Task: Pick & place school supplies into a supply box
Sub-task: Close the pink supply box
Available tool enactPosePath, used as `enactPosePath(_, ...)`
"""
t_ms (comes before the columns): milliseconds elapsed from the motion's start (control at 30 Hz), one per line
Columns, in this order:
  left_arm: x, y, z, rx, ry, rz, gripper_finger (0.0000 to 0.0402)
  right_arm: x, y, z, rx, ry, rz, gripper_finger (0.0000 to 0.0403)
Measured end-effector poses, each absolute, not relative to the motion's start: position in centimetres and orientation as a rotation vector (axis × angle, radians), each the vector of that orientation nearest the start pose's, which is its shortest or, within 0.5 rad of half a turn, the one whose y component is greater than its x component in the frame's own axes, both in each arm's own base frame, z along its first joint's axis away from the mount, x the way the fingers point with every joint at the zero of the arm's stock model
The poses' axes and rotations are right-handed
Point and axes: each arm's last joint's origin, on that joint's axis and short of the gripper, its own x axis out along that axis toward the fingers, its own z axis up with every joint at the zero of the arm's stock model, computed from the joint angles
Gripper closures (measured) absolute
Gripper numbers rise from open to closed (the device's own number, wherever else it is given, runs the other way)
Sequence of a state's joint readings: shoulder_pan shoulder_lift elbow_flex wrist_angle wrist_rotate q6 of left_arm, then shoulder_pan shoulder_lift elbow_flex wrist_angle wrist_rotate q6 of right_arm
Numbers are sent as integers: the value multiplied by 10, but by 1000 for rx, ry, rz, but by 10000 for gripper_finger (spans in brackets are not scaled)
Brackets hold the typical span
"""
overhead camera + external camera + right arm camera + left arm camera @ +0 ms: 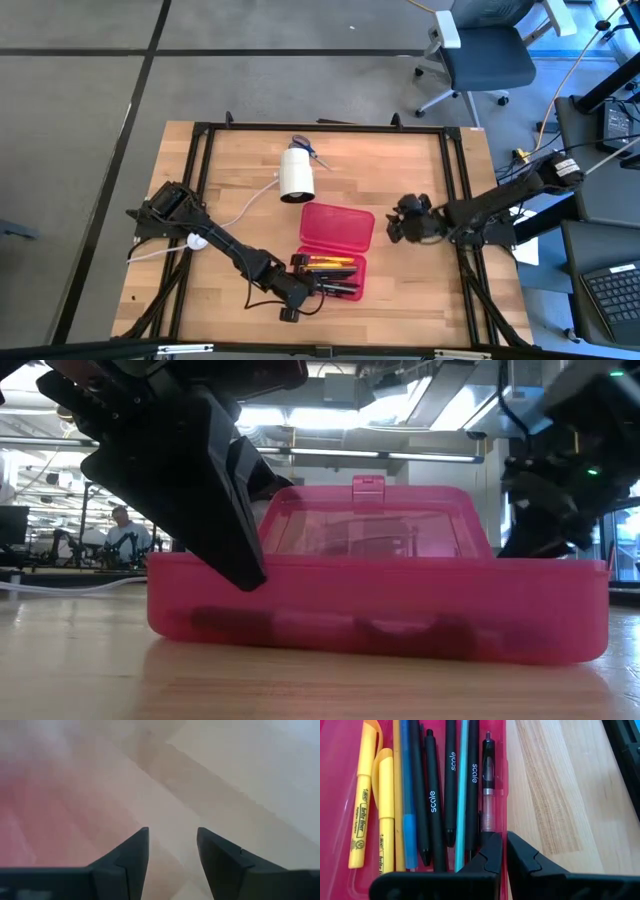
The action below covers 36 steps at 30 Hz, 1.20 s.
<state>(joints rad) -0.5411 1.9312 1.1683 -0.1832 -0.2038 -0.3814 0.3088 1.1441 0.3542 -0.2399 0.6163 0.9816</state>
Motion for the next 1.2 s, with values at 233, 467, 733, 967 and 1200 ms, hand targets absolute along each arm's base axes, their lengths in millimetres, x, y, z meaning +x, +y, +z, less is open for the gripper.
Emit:
enactPosePath(233, 335, -195, 147, -7, 925, -141, 399, 177, 9, 168, 502, 566, -465, 231)
enactPosePath(467, 335, -195, 147, -7, 925, -141, 399, 178, -21, 182, 566, 506, -316, 231)
enactPosePath(733, 335, -195, 146, -6, 925, -141, 399, 185, -37, 177, 595, 527, -171, 231)
enactPosePath(967, 336, -194, 146, -8, 926, -140, 399, 193, -38, 172, 588, 531, -93, 231)
enactPosePath(1200, 338, -190, 146, -21, 931, -140, 399, 200, -37, 168, 608, 532, -8, 231)
